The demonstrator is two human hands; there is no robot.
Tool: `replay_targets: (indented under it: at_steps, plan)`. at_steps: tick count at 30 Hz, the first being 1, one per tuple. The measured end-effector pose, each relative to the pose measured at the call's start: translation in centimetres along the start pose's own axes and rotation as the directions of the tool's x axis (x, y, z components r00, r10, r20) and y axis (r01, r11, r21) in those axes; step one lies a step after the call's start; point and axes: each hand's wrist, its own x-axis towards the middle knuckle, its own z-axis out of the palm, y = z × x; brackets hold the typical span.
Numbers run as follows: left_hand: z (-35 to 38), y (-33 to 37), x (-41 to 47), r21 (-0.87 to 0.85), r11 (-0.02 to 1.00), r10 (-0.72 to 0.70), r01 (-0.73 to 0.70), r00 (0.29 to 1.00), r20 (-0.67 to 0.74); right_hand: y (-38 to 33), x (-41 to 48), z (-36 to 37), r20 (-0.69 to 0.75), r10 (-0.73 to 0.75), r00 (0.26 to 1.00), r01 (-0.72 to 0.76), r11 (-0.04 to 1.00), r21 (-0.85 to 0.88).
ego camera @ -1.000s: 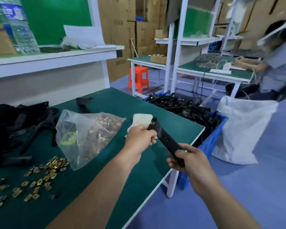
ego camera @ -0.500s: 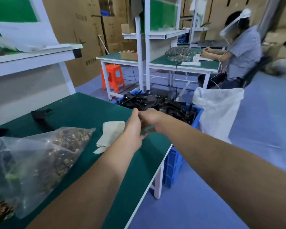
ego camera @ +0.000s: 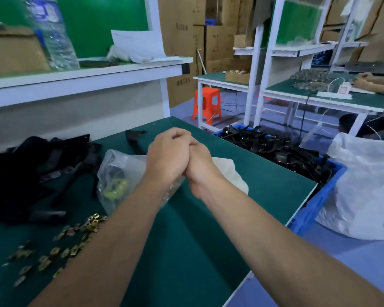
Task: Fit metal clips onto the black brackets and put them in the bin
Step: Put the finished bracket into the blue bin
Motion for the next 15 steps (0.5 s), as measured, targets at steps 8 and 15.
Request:
replay_targets:
  at_steps: [8,15]
  plan:
    - [-18.3,-5.5,-3.1,0.169,0.971,0.223,-0.168,0.886,-0.407,4.9,-1.3,14.5,0.359,0.07,0.931,0.011,0.976,-0.22]
    - [-28.0,-18.4,-9.0,0.303,0.879,-0.183,0.368,0.847,-0.498,11.9,1.8,21.7,0.372,0.251,0.893,0.066,0.746,-0.663]
